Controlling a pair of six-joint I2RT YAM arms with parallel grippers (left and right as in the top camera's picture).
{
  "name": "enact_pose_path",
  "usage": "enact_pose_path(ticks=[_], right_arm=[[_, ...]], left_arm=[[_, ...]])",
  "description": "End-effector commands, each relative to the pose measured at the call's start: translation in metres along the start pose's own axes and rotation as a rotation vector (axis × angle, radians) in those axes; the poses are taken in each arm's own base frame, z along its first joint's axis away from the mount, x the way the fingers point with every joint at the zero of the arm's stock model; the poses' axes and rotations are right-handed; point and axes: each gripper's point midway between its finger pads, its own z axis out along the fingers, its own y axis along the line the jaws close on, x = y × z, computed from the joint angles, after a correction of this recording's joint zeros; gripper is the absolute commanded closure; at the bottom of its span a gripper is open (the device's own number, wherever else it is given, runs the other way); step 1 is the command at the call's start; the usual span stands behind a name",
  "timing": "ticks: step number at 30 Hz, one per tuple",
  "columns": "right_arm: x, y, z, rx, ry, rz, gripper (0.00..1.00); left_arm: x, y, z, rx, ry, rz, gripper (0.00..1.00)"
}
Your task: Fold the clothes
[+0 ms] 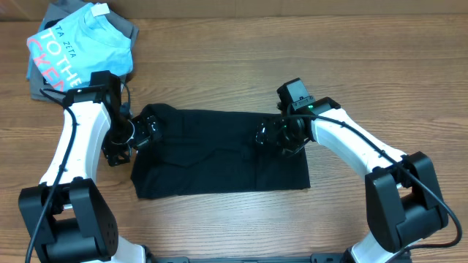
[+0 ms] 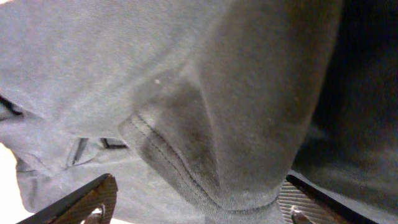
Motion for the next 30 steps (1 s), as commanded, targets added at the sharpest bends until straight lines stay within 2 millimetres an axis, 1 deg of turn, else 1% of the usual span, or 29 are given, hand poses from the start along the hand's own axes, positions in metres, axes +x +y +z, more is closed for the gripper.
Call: enact_pose_path(ticks=[1, 3, 5, 7, 9, 10, 11, 12, 14, 15, 18, 22, 23, 24, 25, 26, 27, 30], right_arm=[[0.002, 0.005, 0.003, -0.025, 0.008, -0.014, 0.16], [0.002, 0.006, 0.006, -0.031, 0.003, -0.013, 0.17], [0.003, 0.006, 0.01, -0.039, 0.0, -0.006, 0.21], [0.005, 0.011, 0.014, -0.075, 0.004, -0.014, 0.3], [0.004, 0.016, 0.014, -0.097, 0.004, -0.021, 0.39], [0.002, 0.019, 0.013, -0.111, -0.001, -0.026, 0.47], [0.0, 0.021, 0.013, -0.12, -0.008, -0.023, 0.59], [-0.002, 0.023, 0.013, -0.127, -0.015, -0.011, 0.73], [-0.007, 0.029, 0.012, -0.152, -0.034, 0.004, 0.93], [-0.01, 0.035, 0.01, -0.182, -0.044, -0.006, 0.96], [-0.021, 0.058, 0.005, -0.283, -0.075, -0.013, 0.96], [-0.034, 0.077, -0.004, -0.371, -0.123, 0.002, 0.96], [-0.037, 0.081, -0.005, -0.385, -0.135, 0.001, 0.82], [-0.038, 0.082, -0.006, -0.391, -0.141, -0.003, 0.56], [-0.039, 0.083, -0.007, -0.395, -0.145, -0.006, 0.28], [-0.039, 0.083, -0.007, -0.394, -0.144, -0.006, 0.09], [-0.038, 0.082, -0.006, -0.391, -0.141, -0.004, 0.0], [-0.034, 0.078, -0.004, -0.369, -0.128, -0.026, 0.0]], left_arm=[[0.002, -0.001, 0.003, 0.007, 0.015, 0.017, 0.0], [0.002, -0.001, 0.003, 0.007, 0.016, 0.017, 0.0], [0.002, -0.001, 0.003, 0.006, 0.018, 0.017, 0.0], [0.002, -0.001, 0.003, 0.007, 0.018, 0.017, 0.0], [0.002, -0.001, 0.003, 0.007, 0.016, 0.017, 0.0], [0.002, -0.001, 0.003, 0.007, 0.016, 0.017, 0.0], [0.002, -0.001, 0.003, 0.007, 0.016, 0.017, 0.0], [0.002, -0.001, 0.003, 0.007, 0.016, 0.017, 0.0], [0.002, -0.001, 0.003, 0.007, 0.016, 0.017, 0.0], [0.002, -0.001, 0.003, 0.007, 0.016, 0.017, 0.0], [0.002, -0.001, 0.003, 0.007, 0.015, 0.017, 0.0], [0.002, -0.001, 0.003, 0.007, 0.016, 0.017, 0.0], [0.002, -0.001, 0.003, 0.007, 0.016, 0.017, 0.0], [0.002, -0.001, 0.003, 0.007, 0.016, 0.017, 0.0], [0.002, -0.001, 0.003, 0.007, 0.016, 0.017, 0.0], [0.002, -0.001, 0.003, 0.007, 0.016, 0.017, 0.0], [0.002, -0.001, 0.003, 0.007, 0.016, 0.017, 0.0], [0.002, -0.001, 0.003, 0.007, 0.016, 0.017, 0.0]])
